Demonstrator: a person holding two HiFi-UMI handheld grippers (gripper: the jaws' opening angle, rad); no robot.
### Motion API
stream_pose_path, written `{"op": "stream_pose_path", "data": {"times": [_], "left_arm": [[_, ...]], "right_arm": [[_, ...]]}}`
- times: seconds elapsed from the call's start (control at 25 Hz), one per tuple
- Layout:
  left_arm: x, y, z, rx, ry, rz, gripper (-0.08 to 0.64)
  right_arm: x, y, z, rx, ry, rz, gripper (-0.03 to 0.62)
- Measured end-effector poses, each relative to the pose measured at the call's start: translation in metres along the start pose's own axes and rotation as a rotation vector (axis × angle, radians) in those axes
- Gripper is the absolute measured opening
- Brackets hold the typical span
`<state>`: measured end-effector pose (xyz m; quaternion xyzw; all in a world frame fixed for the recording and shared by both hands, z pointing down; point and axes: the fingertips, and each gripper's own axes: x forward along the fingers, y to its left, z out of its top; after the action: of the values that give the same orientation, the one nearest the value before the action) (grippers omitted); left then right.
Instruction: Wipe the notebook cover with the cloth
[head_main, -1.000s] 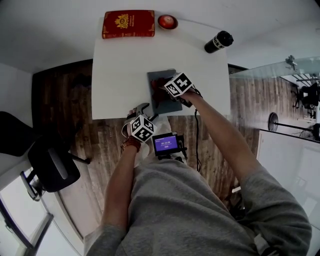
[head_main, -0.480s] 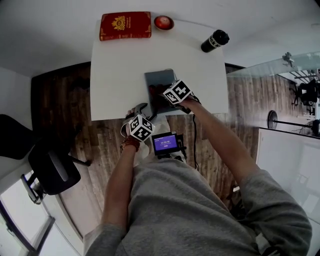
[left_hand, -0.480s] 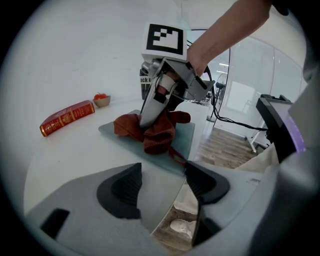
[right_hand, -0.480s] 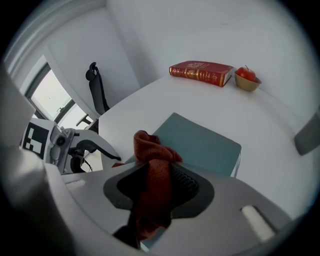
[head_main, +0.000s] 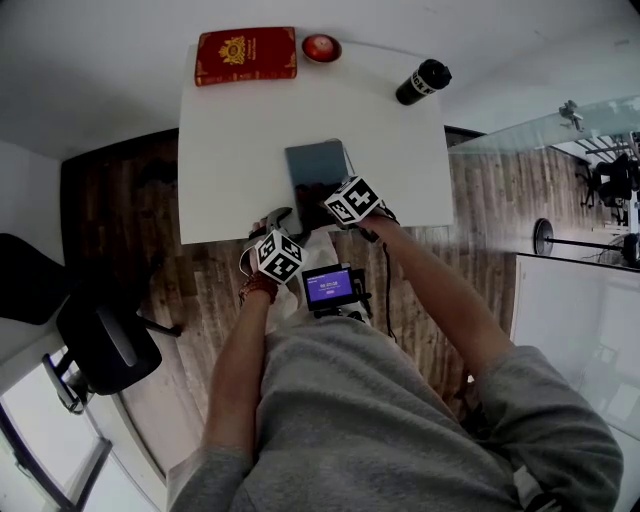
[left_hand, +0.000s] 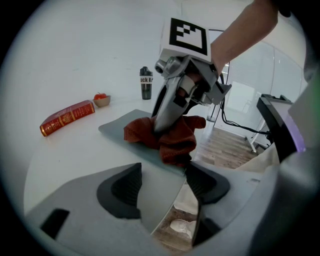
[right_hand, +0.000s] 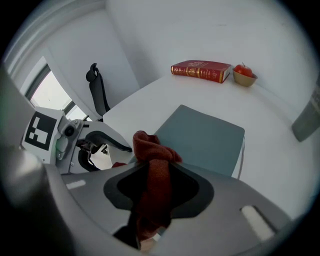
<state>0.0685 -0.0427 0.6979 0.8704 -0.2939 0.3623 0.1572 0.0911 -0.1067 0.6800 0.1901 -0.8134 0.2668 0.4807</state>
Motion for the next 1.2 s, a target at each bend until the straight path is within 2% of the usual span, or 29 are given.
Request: {"op": "stream_pose_path", "data": {"times": [0.48,0.8,1.0,1.2], "left_arm": [[0.001,0.001,0.0,-0.005,0.003,0.0,0.284],[-0.001,-0.001,0.0,-0.008,0.004,-0.01,0.281],[-0.001,0.001,0.0,-0.007,0.003,-0.007,0.28],[-0.001,-0.001,0.0,-0.007,0.002,-0.007,0.281]], "right_arm": [[-0.003,0.022,-0.02,0.015,-0.008,0.007,0.135],[-0.012,0.03,-0.026,0.181,-0.104,0.055,0.13],[-0.047,0.012,0.009,0.138,-0.223,0.005,0.129],[-0.08,-0.034,0.061,0.124,-0.327,-0.05,0.129]]}}
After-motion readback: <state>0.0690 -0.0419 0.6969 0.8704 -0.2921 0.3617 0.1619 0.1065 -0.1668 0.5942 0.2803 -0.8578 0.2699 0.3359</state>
